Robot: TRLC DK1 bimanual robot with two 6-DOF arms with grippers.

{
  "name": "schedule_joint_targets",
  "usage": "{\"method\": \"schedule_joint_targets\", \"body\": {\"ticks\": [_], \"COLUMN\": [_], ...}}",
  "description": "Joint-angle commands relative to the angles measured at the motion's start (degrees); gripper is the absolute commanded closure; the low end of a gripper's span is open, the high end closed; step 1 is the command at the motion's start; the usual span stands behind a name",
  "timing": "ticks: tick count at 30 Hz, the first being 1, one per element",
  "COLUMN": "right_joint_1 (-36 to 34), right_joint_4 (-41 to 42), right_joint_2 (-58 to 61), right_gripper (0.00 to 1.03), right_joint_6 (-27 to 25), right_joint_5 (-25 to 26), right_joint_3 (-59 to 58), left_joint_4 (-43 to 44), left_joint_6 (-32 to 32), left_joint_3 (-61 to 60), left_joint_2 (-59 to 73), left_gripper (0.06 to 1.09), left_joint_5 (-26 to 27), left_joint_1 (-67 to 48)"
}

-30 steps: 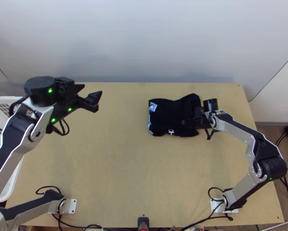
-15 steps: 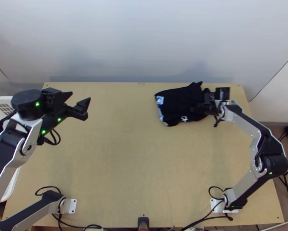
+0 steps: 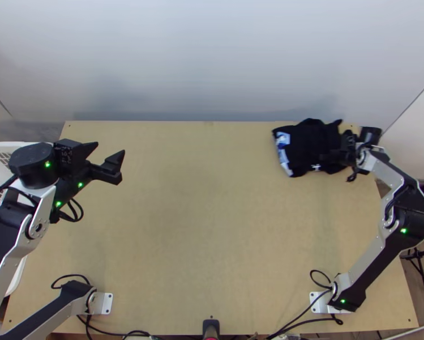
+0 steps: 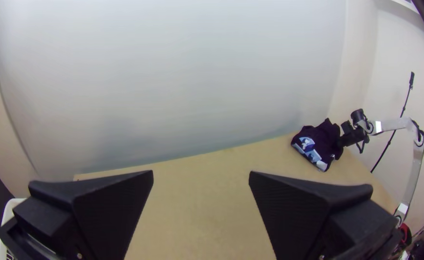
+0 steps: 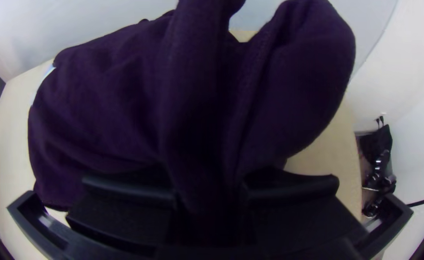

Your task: Fold the t-shirt

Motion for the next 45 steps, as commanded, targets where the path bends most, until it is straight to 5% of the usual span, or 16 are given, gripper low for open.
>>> {"method": "schedule_joint_targets", "body": {"ticks": [1, 16, 23, 33, 40, 45], "right_joint_1": [-7.39, -9.33, -9.76, -14.6, -15.65, -9.06], "right_joint_4": [0.25, -6.69, -11.26, -12.58, -21.28, -20.67], "right_joint_2": [8.16, 13.96, 3.94, -18.12, -41.15, -60.75], "right_gripper": [1.0, 0.99, 0.04, 0.03, 0.03, 0.03], "right_joint_6": [-2.61, -4.63, -6.74, -7.27, -9.29, 1.61], "right_joint_5": [1.04, 4.47, 4.47, 2.71, -1.42, -2.74], "right_joint_3": [8.4, 21.15, 11.04, -3.55, -16.56, -26.67], "left_joint_4": [-0.02, -0.46, -0.63, -2.13, -5.38, -4.76], "left_joint_6": [-0.58, -0.41, -0.32, 1.79, 3.29, 1.62], "left_joint_3": [-1.78, -5.56, -6.88, -6.88, -7.49, -12.42], "left_joint_2": [-1.25, -4.24, -6.09, -10.39, -13.47, -16.02], "left_gripper": [0.12, 0.12, 0.12, 0.12, 0.12, 0.12], "left_joint_5": [0.06, -0.02, -0.02, -0.02, 0.06, 0.15], "left_joint_1": [0.27, 2.12, 3.26, 5.1, 11.7, 15.65]}}
